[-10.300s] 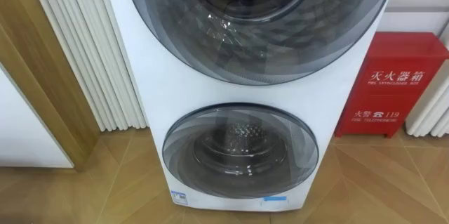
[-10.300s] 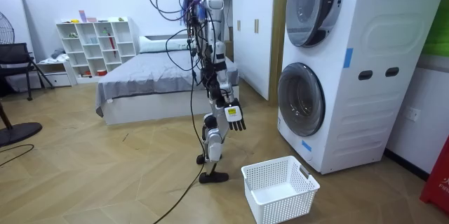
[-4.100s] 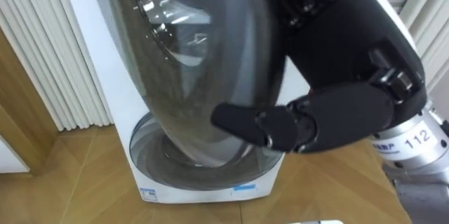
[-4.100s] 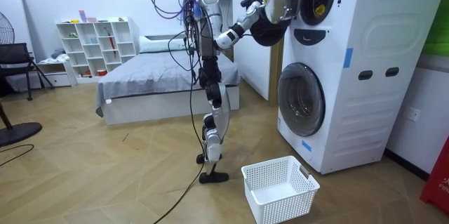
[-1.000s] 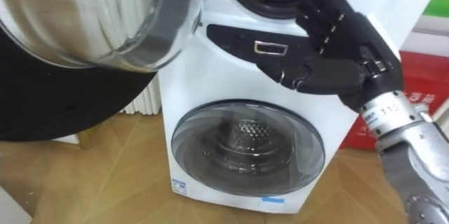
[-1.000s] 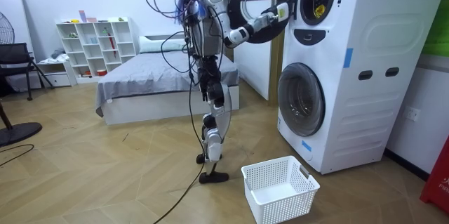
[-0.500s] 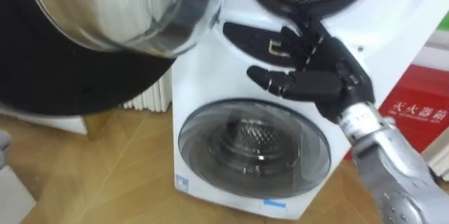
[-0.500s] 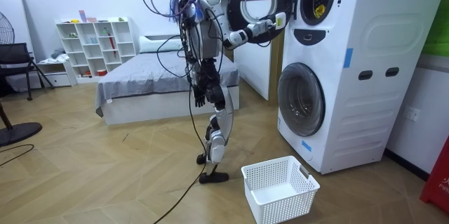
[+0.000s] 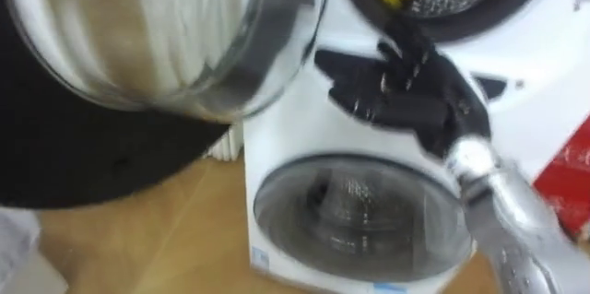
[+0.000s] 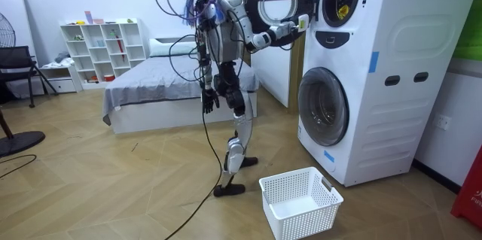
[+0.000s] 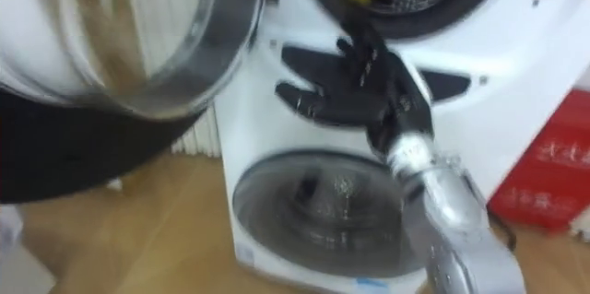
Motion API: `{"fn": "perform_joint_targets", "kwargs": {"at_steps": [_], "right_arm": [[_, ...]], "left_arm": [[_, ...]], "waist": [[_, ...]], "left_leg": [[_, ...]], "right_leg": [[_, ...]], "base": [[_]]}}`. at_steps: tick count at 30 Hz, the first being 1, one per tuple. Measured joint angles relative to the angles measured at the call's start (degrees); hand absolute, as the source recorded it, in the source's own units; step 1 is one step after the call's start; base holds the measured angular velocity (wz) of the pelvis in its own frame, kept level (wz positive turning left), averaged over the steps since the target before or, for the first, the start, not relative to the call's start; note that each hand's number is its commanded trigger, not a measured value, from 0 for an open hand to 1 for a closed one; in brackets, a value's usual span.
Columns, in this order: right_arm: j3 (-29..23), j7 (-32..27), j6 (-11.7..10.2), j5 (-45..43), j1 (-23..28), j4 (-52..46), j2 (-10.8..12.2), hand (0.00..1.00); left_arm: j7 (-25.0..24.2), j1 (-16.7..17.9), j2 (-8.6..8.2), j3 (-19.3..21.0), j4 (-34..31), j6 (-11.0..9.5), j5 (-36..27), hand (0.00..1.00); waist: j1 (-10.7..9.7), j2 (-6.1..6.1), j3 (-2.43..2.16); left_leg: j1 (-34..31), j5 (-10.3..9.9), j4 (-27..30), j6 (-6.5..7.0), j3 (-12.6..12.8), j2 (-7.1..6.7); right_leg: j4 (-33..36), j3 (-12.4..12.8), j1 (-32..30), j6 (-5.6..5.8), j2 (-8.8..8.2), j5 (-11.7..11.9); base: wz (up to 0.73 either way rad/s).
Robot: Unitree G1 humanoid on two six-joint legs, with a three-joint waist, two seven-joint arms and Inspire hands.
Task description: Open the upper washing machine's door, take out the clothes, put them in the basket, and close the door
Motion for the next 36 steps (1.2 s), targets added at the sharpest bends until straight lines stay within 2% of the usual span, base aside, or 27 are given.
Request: {"fn": "perform_joint_targets", "kwargs": {"at_steps": [1,2,4,6,7,8,9,10,11,12,13,15,16,17,21,23,27,28,29,31,35,36], "right_arm": [[-0.1,0.0,-0.1,-1.0,0.0,-0.1,-0.1,0.00],[-0.1,-0.2,-0.2,-1.5,0.1,-0.1,-0.5,0.00],[-0.1,0.1,-0.3,-1.8,0.1,-0.1,-1.1,0.00],[-0.2,0.8,-0.9,-2.9,0.5,-0.2,-1.3,0.00],[-0.6,1.2,-1.5,-3.3,1.7,-1.0,-1.6,0.00],[-0.9,1.4,-1.8,-3.2,2.6,-1.0,-2.1,0.00],[-1.1,1.4,-1.6,-3.2,2.6,-0.9,-2.2,0.00],[-1.1,1.3,-1.5,-3.3,2.6,-0.8,-2.5,0.00],[-0.7,1.2,-1.4,-3.6,2.6,-0.8,-2.5,0.00],[-0.6,1.1,-1.4,-3.7,2.7,-0.8,-2.5,0.00],[-0.5,1.2,-1.1,-3.7,2.7,-0.8,-2.5,0.00],[-0.5,1.2,-1.1,-3.4,2.7,-0.8,-2.6,0.00],[-0.5,1.1,-1.1,-3.0,2.7,-0.8,-2.9,0.00],[-0.5,1.1,-1.1,-2.3,2.7,-0.8,-3.7,0.00],[-0.5,1.3,-1.0,-1.3,2.1,-3.4,-4.5,0.00],[-0.7,1.2,-1.0,0.2,0.2,-5.5,-4.7,0.00],[-2.1,1.2,-1.7,0.5,-0.7,-10.4,-4.8,0.00],[-2.3,1.2,-1.9,0.8,-0.7,-11.7,-5.1,0.00],[-2.4,1.2,-2.1,0.9,-0.7,-12.6,-5.9,0.00],[-2.6,1.2,-2.3,1.2,-0.7,-13.7,-7.1,0.00],[-3.3,1.2,-2.3,4.5,-0.7,-14.6,-7.2,0.00],[-3.4,1.1,-2.3,5.0,-0.7,-14.7,-7.1,0.00]], "left_arm": [[0.1,-1.2,0.24,0.0,0.0,-0.7,0.0,0.00],[0.4,-2.3,0.48,-0.3,0.1,-1.2,-0.2,0.00],[1.2,-3.0,0.88,-2.1,-0.2,-2.0,0.1,0.00],[1.3,-3.8,1.09,-2.9,-0.4,-2.5,0.5,0.00],[1.2,-3.8,1.16,-3.3,-0.2,-2.9,0.5,0.00],[1.1,-3.8,1.19,-3.8,-0.1,-2.9,0.5,0.00],[1.0,-3.7,1.18,-4.0,0.1,-2.9,0.5,0.00],[0.7,-3.7,1.21,-4.6,0.7,-2.9,0.4,0.00],[0.6,-3.5,1.22,-5.0,0.8,-3.1,0.4,0.00],[0.6,-3.3,1.24,-5.0,0.8,-3.1,0.4,0.00],[0.6,-3.0,1.36,-5.0,0.8,-3.1,0.4,0.00],[0.7,-2.5,1.34,-5.1,0.7,-3.1,0.4,0.00],[0.7,-2.1,1.44,-5.0,0.8,-3.1,0.4,0.00],[0.7,-1.8,1.53,-4.7,0.9,-3.1,0.4,0.00],[0.7,-0.6,1.67,-2.1,0.8,-3.1,1.5,0.00],[0.7,0.2,1.67,-2.1,0.7,-3.0,1.5,0.00],[0.6,0.7,1.40,-1.0,-0.4,-3.1,2.3,0.00],[0.6,0.7,1.22,-0.4,-0.5,-3.1,2.3,0.00],[0.6,0.7,1.13,0.2,-0.4,-3.1,2.3,0.00],[0.6,0.7,0.90,0.1,-0.5,-3.1,2.3,0.00],[1.0,0.9,0.53,0.1,-0.5,-3.0,2.3,0.00],[1.1,0.9,0.52,0.1,-0.5,-3.0,2.3,0.00]], "waist": [[-0.6,-0.08,0.04],[-0.9,0.22,0.23],[-0.7,1.12,0.40],[-0.7,1.74,0.51],[-0.8,2.00,0.52],[-1.3,2.28,0.61],[-1.5,2.38,0.60],[-1.6,2.70,0.67],[-1.6,3.12,0.64],[-1.7,3.36,0.59],[-1.9,3.44,0.23],[-1.9,4.52,0.12],[-1.9,4.94,-0.07],[-1.7,5.12,-0.15],[-1.0,4.02,-0.59],[-0.7,3.57,-0.83],[-0.7,2.93,-0.69],[-0.7,2.59,-0.55],[-1.0,2.20,-0.62],[-0.9,2.01,-0.61],[-2.4,1.95,-0.54],[-2.4,2.19,-0.38]], "left_leg": [[1.5,-0.6,-0.6,0.78,0.2,-1.14],[3.0,-1.3,-1.0,1.49,0.4,-1.74],[5.2,-2.2,-1.9,2.16,0.5,-1.54],[6.5,-2.3,-3.4,2.44,0.5,-0.76],[7.5,-2.4,-4.3,2.49,0.5,-0.35],[8.5,-2.5,-4.8,2.61,0.6,-0.12],[9.1,-2.6,-5.1,2.74,0.8,-0.05],[10.0,-3.0,-5.6,2.82,1.1,0.07],[11.0,-3.4,-6.0,2.76,1.2,0.29],[11.5,-3.6,-6.2,2.67,1.2,0.43],[12.4,-3.7,-6.9,2.45,1.3,0.47],[13.3,-3.9,-7.8,2.14,1.2,1.36],[13.7,-3.9,-8.2,1.92,1.2,1.82],[14.2,-3.8,-8.9,1.67,1.3,2.29],[14.9,-3.5,-10.9,0.78,2.2,3.19],[15.3,-3.9,-10.9,0.09,2.7,4.31],[15.8,-4.3,-11.4,-0.71,2.6,5.71],[16.0,-4.5,-11.4,-0.98,2.4,6.02],[16.0,-4.6,-11.5,-1.21,2.3,6.28],[16.0,-4.8,-11.5,-1.47,2.2,6.62],[16.0,-4.8,-11.9,-1.64,1.2,6.90],[16.0,-4.9,-11.9,-1.65,1.2,6.94]], "right_leg": [[5.6,0.6,-1.9,0.90,-1.10,1.0],[9.6,1.6,-3.4,1.20,-1.65,3.0],[13.3,2.9,-5.3,1.31,-1.33,5.6],[12.8,2.9,-8.1,0.87,-0.14,3.3],[10.9,2.7,-10.1,0.47,0.96,2.0],[7.0,2.0,-11.4,0.44,1.69,1.5],[4.4,1.9,-11.8,0.31,2.06,1.6],[-1.4,2.0,-12.0,-0.18,2.94,2.4],[-6.6,2.3,-12.0,-0.48,3.92,4.9],[-7.7,2.8,-11.9,-0.62,4.43,6.6],[-9.0,3.6,-11.4,-0.53,5.03,10.7],[-11.0,3.4,-9.9,-0.90,6.00,11.6],[-12.6,3.3,-9.1,-1.11,6.55,12.1],[-13.6,3.4,-8.5,-1.33,7.15,12.6],[-14.7,3.9,-8.6,-2.05,8.54,13.1],[-17.4,4.6,-7.1,-2.59,9.84,14.0],[-21.7,3.7,-4.6,-3.33,11.16,15.5],[-22.3,3.4,-4.0,-3.51,11.37,15.6],[-22.8,3.3,-3.7,-3.67,11.64,15.7],[-22.9,3.3,-3.7,-3.81,12.02,15.8],[-24.0,2.3,-3.1,-3.85,12.21,15.8],[-24.0,2.1,-3.1,-3.85,12.24,15.8]], "base": [[-0.04],[-0.08],[-0.27],[-0.26],[-0.21],[-0.24],[-0.22],[-0.16],[-0.10],[-0.08],[-0.07],[-0.08],[-0.07],[-0.10],[-0.17],[-0.15],[0.00],[0.06],[0.04],[0.00],[0.12],[0.05]]}}
